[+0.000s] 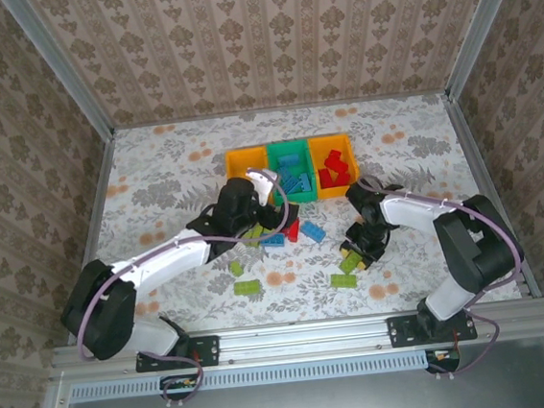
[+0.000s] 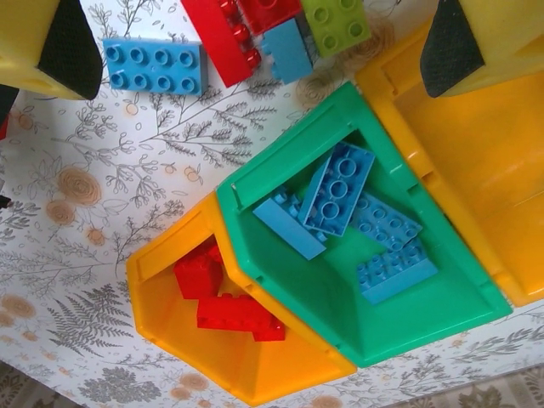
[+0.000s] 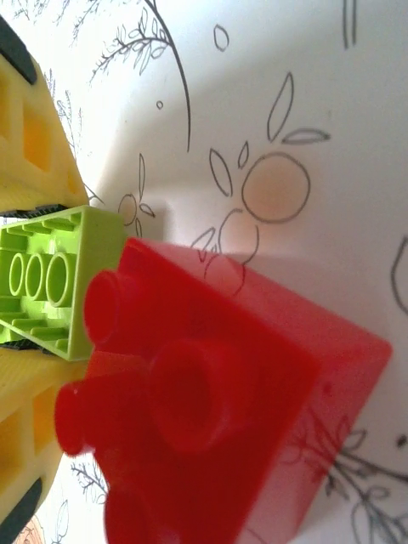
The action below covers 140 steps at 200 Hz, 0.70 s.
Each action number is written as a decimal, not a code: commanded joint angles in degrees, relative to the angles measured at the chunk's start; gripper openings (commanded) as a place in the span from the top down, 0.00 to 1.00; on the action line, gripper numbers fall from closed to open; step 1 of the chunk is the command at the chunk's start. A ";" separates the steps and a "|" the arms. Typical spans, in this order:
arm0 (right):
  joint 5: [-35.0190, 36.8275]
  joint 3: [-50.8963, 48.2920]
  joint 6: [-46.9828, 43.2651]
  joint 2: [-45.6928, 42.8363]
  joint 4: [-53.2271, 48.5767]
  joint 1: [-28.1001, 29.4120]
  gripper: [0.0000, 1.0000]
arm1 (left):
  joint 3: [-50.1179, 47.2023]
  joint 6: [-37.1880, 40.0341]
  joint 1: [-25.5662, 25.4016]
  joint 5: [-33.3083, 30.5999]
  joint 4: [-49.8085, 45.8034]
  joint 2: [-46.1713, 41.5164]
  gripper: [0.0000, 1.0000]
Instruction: Sort the legos into containers by color
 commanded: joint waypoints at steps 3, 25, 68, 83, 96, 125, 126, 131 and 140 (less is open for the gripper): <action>3.35 2.93 0.45 2.13 4.44 0.97 0.64 | -2.40 -0.51 -0.16 -2.80 -1.23 -3.35 0.00; 5.23 4.85 0.51 1.06 4.50 1.43 0.65 | -4.60 -0.91 -0.15 -5.11 -2.50 -6.32 0.00; 5.82 10.51 -0.26 -0.98 8.82 1.54 0.65 | -8.26 -3.87 0.01 -10.26 -9.67 -12.84 0.00; 5.17 13.63 -1.83 -0.29 12.78 2.12 0.66 | -8.98 -6.65 0.10 -13.27 -14.58 -14.99 0.00; 5.59 16.97 -4.45 0.71 15.87 3.32 0.67 | -9.61 -9.68 0.08 -14.84 -18.87 -16.54 0.00; 8.81 27.11 -13.45 4.54 17.06 7.26 0.67 | -11.34 -16.40 0.06 -14.87 -26.76 -19.38 0.00; 8.91 27.40 -13.74 4.65 17.13 7.44 0.67 | -11.35 -16.68 0.08 -14.90 -27.08 -19.46 0.00; 9.09 29.07 -15.17 5.50 17.39 7.91 0.67 | -11.52 -17.88 -0.06 -14.94 -28.66 -19.77 0.00; 9.31 32.56 -17.99 7.16 17.47 8.84 0.67 | -11.63 -20.20 0.00 -15.12 -31.52 -20.15 0.00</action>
